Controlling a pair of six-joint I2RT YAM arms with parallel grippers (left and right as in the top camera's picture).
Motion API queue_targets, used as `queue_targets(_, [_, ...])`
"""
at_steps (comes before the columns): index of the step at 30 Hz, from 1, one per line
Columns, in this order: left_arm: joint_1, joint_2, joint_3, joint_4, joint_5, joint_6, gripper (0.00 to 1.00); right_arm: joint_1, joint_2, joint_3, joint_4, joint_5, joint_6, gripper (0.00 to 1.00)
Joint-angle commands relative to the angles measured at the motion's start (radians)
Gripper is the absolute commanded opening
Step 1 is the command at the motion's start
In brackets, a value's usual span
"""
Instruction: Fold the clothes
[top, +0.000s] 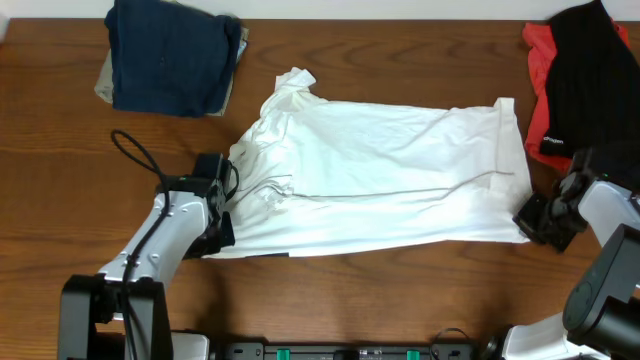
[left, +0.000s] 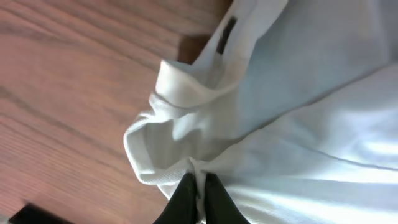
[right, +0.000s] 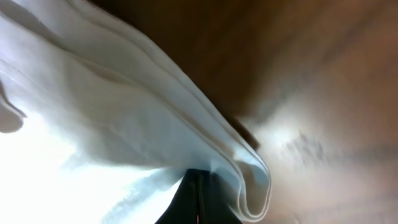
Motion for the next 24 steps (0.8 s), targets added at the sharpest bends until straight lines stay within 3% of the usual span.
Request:
queue_targets(1, [0.002, -0.03, 0.054, -0.01, 0.072, -0.034, 0.06, -0.013, -0.011, -0.047, -0.031, 0.054, 0.005, 0.01])
queue_targets(8, [0.002, -0.051, 0.078, -0.006, 0.128, -0.034, 0.07, -0.001, -0.121, -0.027, -0.031, -0.052, -0.022, 0.06])
queue_targets(11, [0.002, -0.051, 0.08, -0.01, 0.15, -0.034, 0.22, -0.001, -0.171, -0.012, -0.056, -0.053, -0.029, 0.14])
queue_targets(13, [0.002, -0.051, 0.091, -0.012, 0.191, 0.012, 0.45, 0.002, -0.205, 0.009, -0.083, -0.056, -0.043, 0.22])
queue_targets(15, [0.002, -0.051, 0.127, -0.035, 0.214, 0.05, 0.57, 0.01, -0.245, 0.051, -0.122, -0.056, -0.064, 0.33])
queue_targets(19, [0.002, -0.051, 0.262, -0.116, 0.214, 0.07, 0.66, 0.043, -0.302, 0.179, -0.214, -0.064, -0.114, 0.59])
queue_targets(22, [0.002, -0.051, 0.378, -0.14, 0.271, 0.134, 0.88, 0.094, -0.305, 0.283, -0.271, -0.089, -0.147, 0.7])
queue_targets(24, [0.001, -0.049, 0.456, -0.146, 0.336, 0.167, 0.92, 0.138, -0.297, 0.341, -0.29, -0.085, -0.153, 0.8])
